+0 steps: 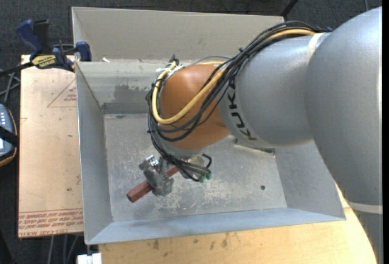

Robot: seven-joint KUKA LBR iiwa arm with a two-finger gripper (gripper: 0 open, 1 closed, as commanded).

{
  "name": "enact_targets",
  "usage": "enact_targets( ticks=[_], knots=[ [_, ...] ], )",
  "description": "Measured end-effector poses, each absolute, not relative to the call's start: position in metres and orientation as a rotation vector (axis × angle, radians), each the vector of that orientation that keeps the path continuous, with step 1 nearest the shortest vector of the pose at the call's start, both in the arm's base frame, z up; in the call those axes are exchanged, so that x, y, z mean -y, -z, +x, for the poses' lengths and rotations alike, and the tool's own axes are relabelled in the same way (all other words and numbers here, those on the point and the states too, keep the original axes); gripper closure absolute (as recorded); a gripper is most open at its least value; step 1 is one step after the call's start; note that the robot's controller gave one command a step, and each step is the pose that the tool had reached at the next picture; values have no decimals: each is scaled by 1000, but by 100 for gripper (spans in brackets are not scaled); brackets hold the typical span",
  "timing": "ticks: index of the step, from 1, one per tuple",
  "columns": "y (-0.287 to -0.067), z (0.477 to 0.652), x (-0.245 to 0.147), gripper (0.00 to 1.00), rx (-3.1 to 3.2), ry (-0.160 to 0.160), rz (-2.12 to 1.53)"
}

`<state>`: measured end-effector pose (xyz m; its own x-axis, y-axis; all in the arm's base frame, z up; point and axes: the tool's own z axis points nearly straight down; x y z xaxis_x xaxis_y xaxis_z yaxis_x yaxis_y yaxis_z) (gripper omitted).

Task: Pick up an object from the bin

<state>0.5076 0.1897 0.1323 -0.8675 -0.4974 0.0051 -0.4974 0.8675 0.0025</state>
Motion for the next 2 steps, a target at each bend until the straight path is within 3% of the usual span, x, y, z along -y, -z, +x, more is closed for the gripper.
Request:
enact_targets(
  ticks=[2],
  knots=[
    [-227,520,-194,100,3045,2,779]
  ],
)
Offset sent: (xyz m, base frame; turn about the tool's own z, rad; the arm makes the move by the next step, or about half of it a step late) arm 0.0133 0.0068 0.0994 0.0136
